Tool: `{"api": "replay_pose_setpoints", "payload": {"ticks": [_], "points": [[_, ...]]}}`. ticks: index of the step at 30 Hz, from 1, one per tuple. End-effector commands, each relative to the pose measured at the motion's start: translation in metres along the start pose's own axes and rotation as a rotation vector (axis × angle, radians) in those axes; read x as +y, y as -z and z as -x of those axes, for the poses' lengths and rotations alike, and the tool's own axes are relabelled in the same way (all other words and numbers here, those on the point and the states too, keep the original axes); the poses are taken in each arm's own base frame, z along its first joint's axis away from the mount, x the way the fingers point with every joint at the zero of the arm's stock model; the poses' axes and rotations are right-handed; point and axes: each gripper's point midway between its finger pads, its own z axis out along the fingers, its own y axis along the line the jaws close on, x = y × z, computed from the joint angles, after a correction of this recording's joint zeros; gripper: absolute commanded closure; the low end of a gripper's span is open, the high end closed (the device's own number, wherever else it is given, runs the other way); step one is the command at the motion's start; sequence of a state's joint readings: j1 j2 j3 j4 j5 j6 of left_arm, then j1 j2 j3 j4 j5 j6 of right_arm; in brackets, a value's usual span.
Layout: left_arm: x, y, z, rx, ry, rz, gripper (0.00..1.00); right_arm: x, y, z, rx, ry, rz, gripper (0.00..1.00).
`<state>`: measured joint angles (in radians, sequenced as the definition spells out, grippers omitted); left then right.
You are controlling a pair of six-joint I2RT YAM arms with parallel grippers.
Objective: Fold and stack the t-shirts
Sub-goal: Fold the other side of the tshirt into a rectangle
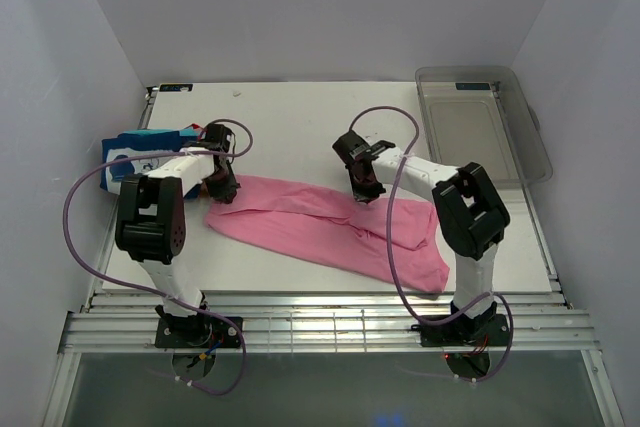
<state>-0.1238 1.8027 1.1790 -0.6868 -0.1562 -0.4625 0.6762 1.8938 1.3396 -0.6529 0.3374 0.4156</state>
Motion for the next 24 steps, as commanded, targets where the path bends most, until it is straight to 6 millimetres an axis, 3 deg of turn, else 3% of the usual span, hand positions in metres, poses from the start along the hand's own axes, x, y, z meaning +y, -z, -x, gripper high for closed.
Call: {"api": "replay_pose_setpoints", "payload": {"ticks": [1,3,9,15,24], "points": [[0.001,0.010,0.004,-0.046,0.007,-0.021,0.81,-0.005,-0.003,0.029,-0.042,-0.019,-0.091,0.92],[0.005,0.008,-0.003,-0.035,0.000,-0.008,0.82,-0.006,0.002,0.045,-0.075,-0.036,-0.113,0.92],[0.009,0.012,-0.006,-0.047,-0.001,-0.007,0.82,-0.015,0.031,0.056,-0.119,-0.050,-0.126,0.92],[0.008,0.014,-0.007,-0.048,-0.007,-0.016,0.83,-0.021,0.061,0.038,-0.135,-0.060,-0.096,0.92],[0.007,0.015,-0.006,-0.050,-0.010,-0.024,0.84,-0.006,0.099,-0.010,-0.132,-0.062,-0.086,0.92]]}}
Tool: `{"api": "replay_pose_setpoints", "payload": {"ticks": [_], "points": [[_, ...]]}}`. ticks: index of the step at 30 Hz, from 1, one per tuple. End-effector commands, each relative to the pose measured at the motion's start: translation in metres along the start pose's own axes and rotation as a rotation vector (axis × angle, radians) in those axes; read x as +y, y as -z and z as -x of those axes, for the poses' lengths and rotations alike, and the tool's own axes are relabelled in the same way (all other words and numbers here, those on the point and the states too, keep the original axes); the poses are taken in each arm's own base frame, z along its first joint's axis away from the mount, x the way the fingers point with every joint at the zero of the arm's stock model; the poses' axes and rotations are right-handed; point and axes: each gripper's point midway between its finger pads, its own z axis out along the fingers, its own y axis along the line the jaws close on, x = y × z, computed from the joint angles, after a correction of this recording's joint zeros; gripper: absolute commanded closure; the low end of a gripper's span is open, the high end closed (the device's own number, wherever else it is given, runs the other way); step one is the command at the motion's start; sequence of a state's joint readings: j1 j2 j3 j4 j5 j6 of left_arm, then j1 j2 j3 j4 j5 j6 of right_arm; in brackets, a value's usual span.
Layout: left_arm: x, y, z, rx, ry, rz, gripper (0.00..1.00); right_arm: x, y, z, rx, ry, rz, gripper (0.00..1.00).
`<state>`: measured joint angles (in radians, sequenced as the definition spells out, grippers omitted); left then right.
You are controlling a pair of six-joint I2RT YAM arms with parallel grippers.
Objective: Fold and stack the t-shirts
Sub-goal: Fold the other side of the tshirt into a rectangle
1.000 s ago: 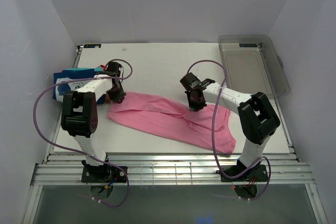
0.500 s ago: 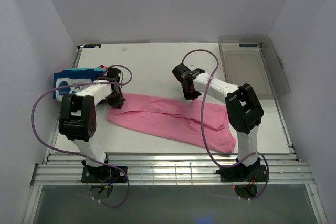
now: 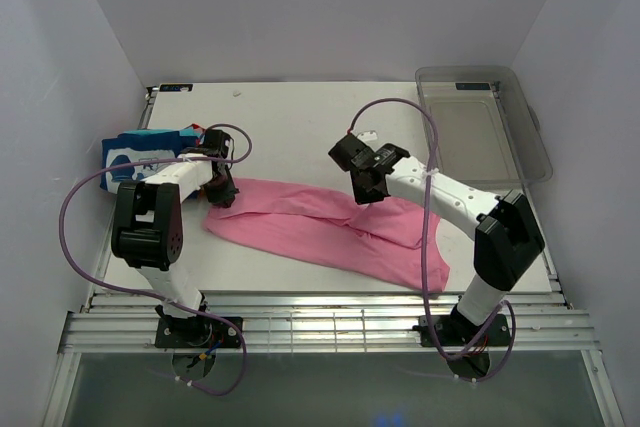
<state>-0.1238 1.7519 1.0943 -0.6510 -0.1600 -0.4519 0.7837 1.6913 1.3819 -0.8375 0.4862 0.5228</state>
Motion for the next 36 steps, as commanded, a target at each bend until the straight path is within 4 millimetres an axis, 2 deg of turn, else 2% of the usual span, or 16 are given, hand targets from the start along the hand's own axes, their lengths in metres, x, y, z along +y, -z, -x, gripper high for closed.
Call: {"api": "replay_pose_setpoints", "payload": {"ticks": [1,10,17,20,22,23,25,26,29,31,32,33,34,35,36], "points": [[-0.001,0.015,0.009,-0.046,-0.001,-0.026,0.84,0.001,0.021,-0.020,0.009,-0.013,-0.023,0.92],[-0.002,0.015,0.007,-0.042,-0.003,-0.031,0.85,0.023,0.046,-0.068,0.066,-0.011,-0.017,0.92],[-0.003,0.015,0.006,-0.040,-0.002,-0.042,0.87,0.030,0.063,-0.104,0.102,-0.032,-0.067,0.92],[-0.004,0.015,0.006,-0.040,-0.004,-0.046,0.87,0.035,0.067,-0.126,0.146,-0.021,-0.066,0.92],[-0.004,0.014,0.005,-0.037,-0.003,-0.049,0.87,0.041,0.067,-0.136,0.162,-0.001,-0.062,0.83],[-0.004,0.014,0.005,-0.037,-0.003,-0.049,0.87,0.042,0.068,-0.138,0.162,0.006,-0.065,0.71],[-0.006,0.015,0.006,-0.042,0.003,-0.053,0.88,0.041,0.072,-0.138,0.145,0.004,-0.088,0.60],[-0.007,0.016,0.008,-0.045,0.003,-0.057,0.88,0.037,0.073,-0.130,0.108,-0.005,-0.108,0.55],[-0.012,0.018,0.015,-0.059,0.007,-0.074,0.88,0.030,0.086,-0.097,-0.019,-0.054,-0.121,0.49],[-0.016,0.022,0.023,-0.072,0.008,-0.084,0.89,0.022,0.088,-0.078,-0.061,-0.089,-0.127,0.49],[-0.016,0.022,0.025,-0.072,0.007,-0.086,0.89,0.020,0.085,-0.069,-0.076,-0.102,-0.122,0.53],[-0.018,0.023,0.026,-0.073,0.008,-0.090,0.89,0.009,0.077,-0.060,-0.074,-0.136,-0.145,0.56],[-0.019,0.024,0.029,-0.076,0.009,-0.091,0.89,0.001,0.069,-0.058,-0.065,-0.115,-0.164,0.57],[-0.019,0.023,0.029,-0.074,0.008,-0.091,0.89,0.003,0.062,-0.050,-0.072,-0.136,-0.147,0.60],[-0.019,0.023,0.028,-0.071,0.006,-0.092,0.89,-0.006,0.052,-0.044,-0.069,-0.157,-0.166,0.60]]}}
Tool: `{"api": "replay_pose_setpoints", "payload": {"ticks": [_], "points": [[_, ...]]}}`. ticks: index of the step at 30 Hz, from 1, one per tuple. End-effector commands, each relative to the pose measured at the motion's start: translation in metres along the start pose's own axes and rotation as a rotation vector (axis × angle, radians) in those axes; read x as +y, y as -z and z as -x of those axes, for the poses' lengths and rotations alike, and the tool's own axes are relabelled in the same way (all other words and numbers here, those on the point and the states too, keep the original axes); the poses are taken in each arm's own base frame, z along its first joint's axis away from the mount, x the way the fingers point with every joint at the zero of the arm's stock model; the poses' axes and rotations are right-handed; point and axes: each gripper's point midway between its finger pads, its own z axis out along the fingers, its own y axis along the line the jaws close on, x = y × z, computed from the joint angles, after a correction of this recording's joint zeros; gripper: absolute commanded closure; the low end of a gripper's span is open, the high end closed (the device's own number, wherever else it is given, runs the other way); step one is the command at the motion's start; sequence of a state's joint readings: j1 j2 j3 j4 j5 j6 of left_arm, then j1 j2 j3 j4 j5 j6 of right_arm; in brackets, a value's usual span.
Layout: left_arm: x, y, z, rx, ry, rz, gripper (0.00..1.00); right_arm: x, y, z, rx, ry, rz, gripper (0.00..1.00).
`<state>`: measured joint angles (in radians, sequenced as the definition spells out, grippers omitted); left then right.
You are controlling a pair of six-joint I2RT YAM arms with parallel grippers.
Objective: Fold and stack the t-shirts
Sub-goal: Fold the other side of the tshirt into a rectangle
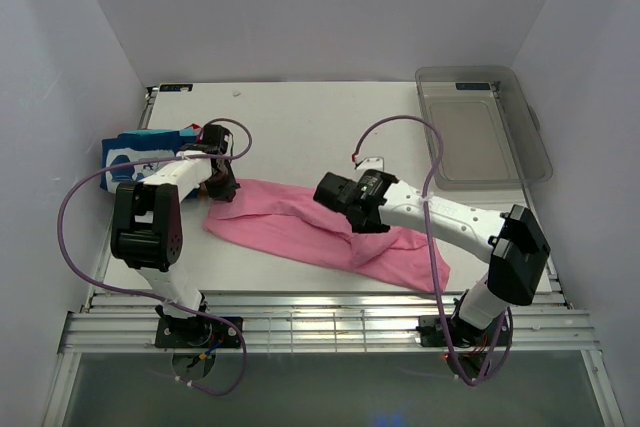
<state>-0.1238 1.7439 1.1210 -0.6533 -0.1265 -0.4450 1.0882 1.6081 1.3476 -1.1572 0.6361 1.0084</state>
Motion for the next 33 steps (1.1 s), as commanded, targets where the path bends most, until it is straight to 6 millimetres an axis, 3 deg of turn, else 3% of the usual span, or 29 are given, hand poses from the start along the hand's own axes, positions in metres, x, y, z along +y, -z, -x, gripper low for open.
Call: {"api": "replay_pose_setpoints", "payload": {"ticks": [1,10,22,28,33], "points": [[-0.009,0.015,0.017,-0.050,0.005,-0.043,0.89,-0.022,-0.019,0.040,-0.085,-0.064,-0.048,0.60],[0.000,0.014,0.005,-0.040,-0.003,-0.021,0.91,-0.041,-0.080,0.061,-0.043,-0.011,-0.115,0.52],[0.001,0.017,0.010,-0.052,-0.012,-0.009,0.91,-0.041,-0.123,0.042,0.046,0.025,-0.057,0.48],[0.004,0.016,0.009,-0.049,-0.015,0.002,0.91,-0.029,-0.122,0.050,0.035,0.029,0.016,0.55],[0.004,0.014,0.008,-0.044,-0.015,0.005,0.91,-0.028,-0.122,0.050,0.037,0.055,0.032,0.78]]}}
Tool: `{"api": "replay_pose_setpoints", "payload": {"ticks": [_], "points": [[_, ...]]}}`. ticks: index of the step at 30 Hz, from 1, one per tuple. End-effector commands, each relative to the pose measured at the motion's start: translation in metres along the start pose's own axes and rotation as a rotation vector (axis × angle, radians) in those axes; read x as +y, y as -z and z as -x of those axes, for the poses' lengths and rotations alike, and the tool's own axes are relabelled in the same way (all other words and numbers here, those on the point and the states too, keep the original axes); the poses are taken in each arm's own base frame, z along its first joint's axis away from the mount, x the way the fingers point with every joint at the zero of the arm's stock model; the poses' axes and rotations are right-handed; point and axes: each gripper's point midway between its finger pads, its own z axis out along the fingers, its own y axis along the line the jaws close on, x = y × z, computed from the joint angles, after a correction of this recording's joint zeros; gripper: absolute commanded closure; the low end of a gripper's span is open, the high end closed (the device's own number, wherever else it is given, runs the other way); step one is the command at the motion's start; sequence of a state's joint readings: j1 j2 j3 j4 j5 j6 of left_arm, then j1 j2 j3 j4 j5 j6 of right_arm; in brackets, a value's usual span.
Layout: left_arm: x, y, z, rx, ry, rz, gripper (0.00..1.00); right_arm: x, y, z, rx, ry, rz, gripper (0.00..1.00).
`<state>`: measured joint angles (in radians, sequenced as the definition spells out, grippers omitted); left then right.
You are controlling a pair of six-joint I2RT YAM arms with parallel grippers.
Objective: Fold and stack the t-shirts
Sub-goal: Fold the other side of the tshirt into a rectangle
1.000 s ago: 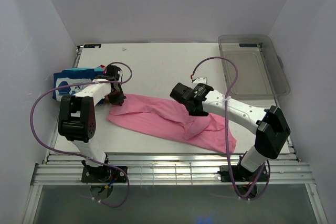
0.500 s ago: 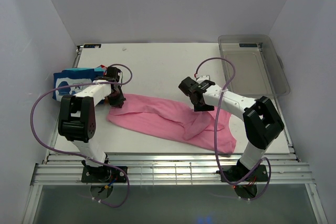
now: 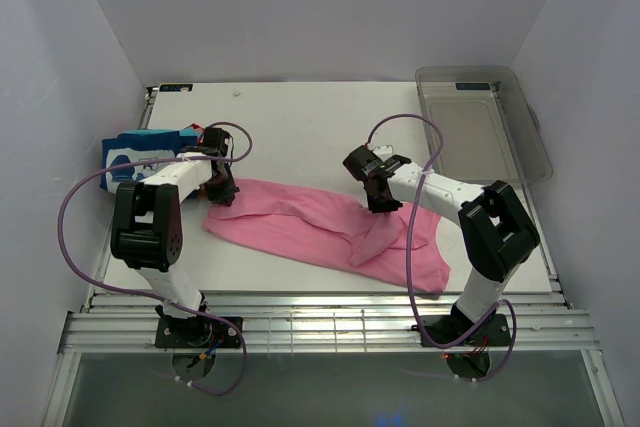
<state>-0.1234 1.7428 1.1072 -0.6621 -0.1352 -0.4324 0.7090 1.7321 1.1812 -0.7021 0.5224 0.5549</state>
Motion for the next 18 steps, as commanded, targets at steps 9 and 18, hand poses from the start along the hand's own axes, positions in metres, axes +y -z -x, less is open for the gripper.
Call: {"api": "replay_pose_setpoints", "payload": {"ticks": [9,18], "points": [[-0.002,0.015,0.017,-0.065,-0.002,-0.014,0.92,-0.003,0.009,0.001,-0.026,0.013,0.037,0.92],[-0.002,0.018,0.018,-0.074,0.001,-0.017,0.93,-0.012,0.026,-0.003,-0.019,-0.011,0.049,0.92]]}}
